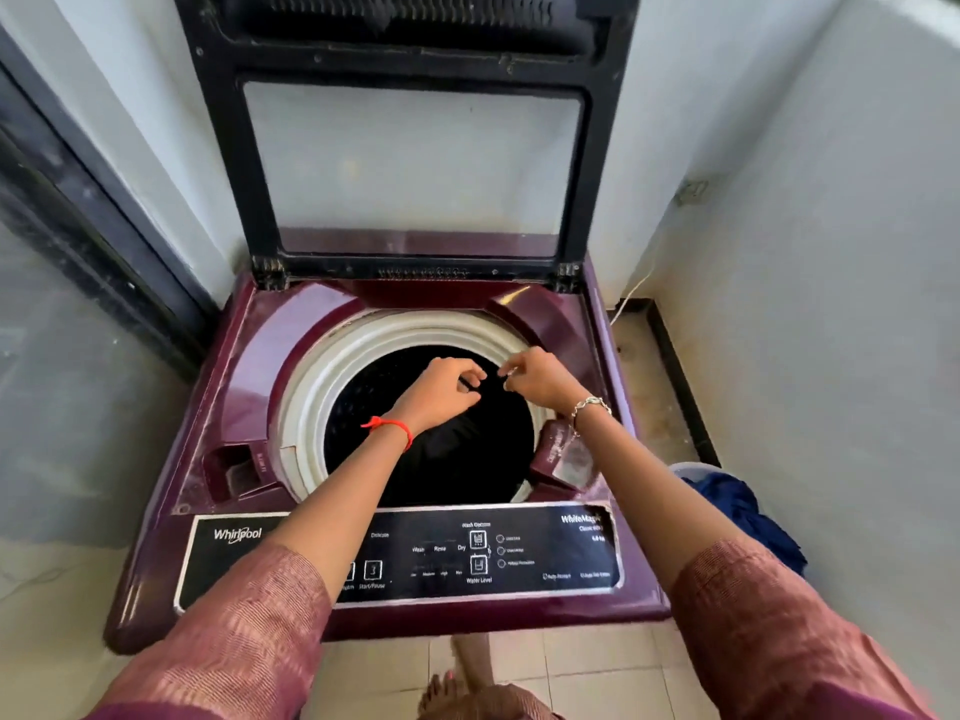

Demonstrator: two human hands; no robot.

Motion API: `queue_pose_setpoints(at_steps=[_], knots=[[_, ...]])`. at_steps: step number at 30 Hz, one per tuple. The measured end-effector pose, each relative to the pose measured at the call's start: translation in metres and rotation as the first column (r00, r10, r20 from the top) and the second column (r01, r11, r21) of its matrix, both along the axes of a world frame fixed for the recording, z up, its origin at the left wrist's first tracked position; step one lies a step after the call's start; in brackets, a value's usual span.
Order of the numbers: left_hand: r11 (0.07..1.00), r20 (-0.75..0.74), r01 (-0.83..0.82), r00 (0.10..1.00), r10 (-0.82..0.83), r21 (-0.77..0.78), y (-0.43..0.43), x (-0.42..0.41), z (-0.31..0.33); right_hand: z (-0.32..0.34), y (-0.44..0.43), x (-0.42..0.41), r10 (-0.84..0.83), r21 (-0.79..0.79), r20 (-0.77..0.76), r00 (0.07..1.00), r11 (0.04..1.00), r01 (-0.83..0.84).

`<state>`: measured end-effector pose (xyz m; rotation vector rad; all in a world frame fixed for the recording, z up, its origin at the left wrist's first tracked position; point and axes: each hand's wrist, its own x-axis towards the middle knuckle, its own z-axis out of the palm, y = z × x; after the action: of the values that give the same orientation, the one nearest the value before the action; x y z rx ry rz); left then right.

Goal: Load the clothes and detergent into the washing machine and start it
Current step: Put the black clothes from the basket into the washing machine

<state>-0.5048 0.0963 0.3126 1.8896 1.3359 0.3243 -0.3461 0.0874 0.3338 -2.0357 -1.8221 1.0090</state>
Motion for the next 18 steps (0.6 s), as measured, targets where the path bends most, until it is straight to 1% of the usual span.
queue_pose_setpoints(at_steps=[2, 4, 5, 7, 9, 11, 15, 18], knots=[[0.997, 0.062, 0.021, 0.998, -0.026, 0.080, -0.006, 0.018, 0.015, 0.016, -0.018, 0.012, -0.102, 0.148, -0.039, 0.994, 0.983, 0.106], [0.979, 0.096, 0.058, 0.992, -0.078, 0.194, -0.012, 0.036, 0.027, 0.028, -0.038, 0.026, -0.194, 0.274, -0.081, 0.978, 0.939, 0.209], [0.965, 0.107, 0.087, 0.987, -0.116, 0.247, -0.016, 0.046, 0.032, 0.032, -0.050, 0.034, -0.237, 0.322, -0.093, 0.967, 0.912, 0.254], [0.941, 0.116, 0.146, 0.975, -0.189, 0.305, -0.028, 0.068, 0.040, 0.035, -0.075, 0.054, -0.316, 0.382, -0.106, 0.943, 0.862, 0.332], [0.925, 0.100, 0.207, 0.963, -0.250, 0.319, -0.040, 0.090, 0.045, 0.034, -0.098, 0.075, -0.376, 0.402, -0.115, 0.920, 0.829, 0.389], [0.908, 0.088, 0.283, 0.942, -0.324, 0.310, -0.052, 0.115, 0.047, 0.030, -0.120, 0.098, -0.435, 0.389, -0.124, 0.892, 0.806, 0.447], [0.859, 0.020, 0.447, 0.885, -0.466, 0.250, -0.069, 0.164, 0.045, 0.018, -0.157, 0.145, -0.563, 0.332, -0.125, 0.817, 0.752, 0.569], [0.824, -0.051, 0.535, 0.843, -0.536, 0.184, -0.079, 0.204, 0.038, 0.000, -0.183, 0.180, -0.640, 0.266, -0.137, 0.756, 0.711, 0.650]])
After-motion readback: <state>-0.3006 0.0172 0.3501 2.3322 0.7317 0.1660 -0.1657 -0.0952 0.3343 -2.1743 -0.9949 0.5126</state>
